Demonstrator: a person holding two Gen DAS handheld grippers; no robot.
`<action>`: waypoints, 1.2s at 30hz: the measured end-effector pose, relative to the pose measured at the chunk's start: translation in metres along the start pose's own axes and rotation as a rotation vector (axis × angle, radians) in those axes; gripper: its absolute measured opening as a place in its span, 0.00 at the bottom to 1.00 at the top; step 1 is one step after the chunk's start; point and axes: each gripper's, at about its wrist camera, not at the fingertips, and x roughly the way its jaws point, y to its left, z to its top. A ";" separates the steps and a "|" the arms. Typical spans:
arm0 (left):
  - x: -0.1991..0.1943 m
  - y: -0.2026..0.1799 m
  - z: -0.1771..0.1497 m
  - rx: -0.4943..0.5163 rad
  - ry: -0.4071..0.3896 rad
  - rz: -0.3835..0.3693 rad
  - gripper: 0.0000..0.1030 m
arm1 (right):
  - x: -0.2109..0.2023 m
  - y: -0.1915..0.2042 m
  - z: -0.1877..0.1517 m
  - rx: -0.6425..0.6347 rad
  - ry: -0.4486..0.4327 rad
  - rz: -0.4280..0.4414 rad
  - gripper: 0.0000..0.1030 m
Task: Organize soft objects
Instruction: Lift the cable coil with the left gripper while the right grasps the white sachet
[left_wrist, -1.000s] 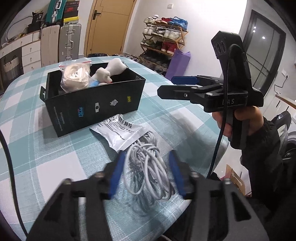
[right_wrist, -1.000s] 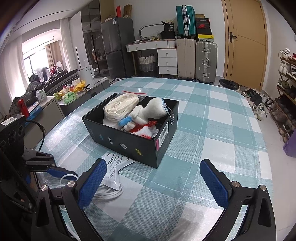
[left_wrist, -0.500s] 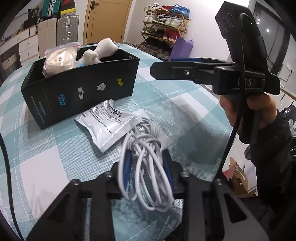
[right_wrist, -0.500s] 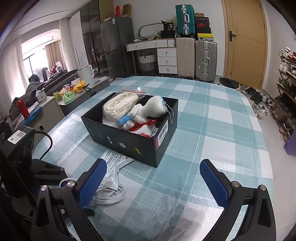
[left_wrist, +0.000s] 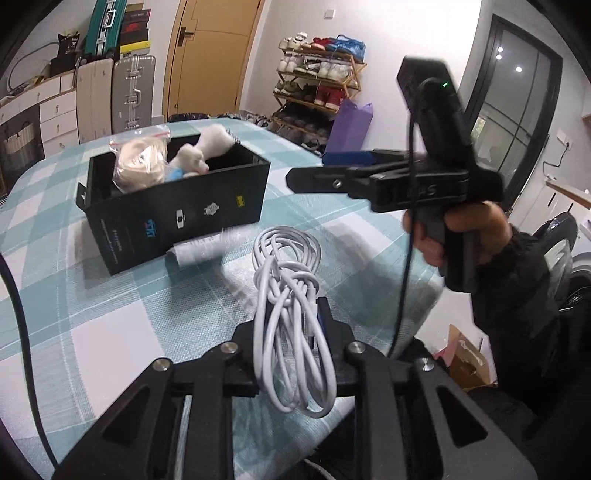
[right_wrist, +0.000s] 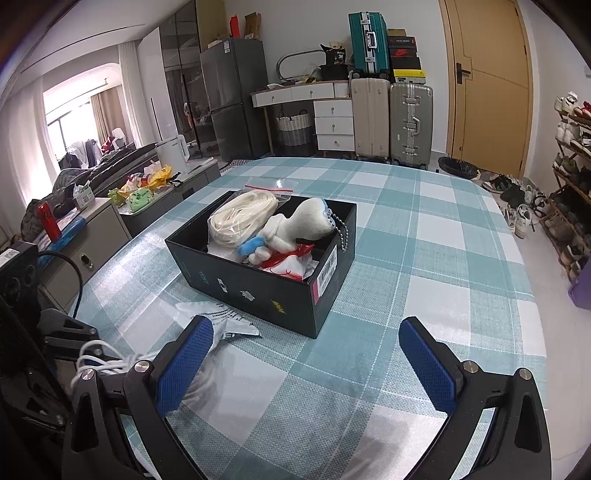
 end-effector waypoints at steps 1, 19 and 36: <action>-0.002 -0.001 0.001 0.002 -0.009 0.001 0.20 | 0.000 0.000 0.000 0.002 -0.002 0.002 0.99; -0.036 0.048 0.003 -0.123 -0.123 0.201 0.21 | 0.029 0.024 -0.005 -0.018 0.081 0.051 0.99; -0.036 0.077 0.007 -0.201 -0.171 0.283 0.21 | 0.085 0.092 -0.017 -0.073 0.207 0.038 0.99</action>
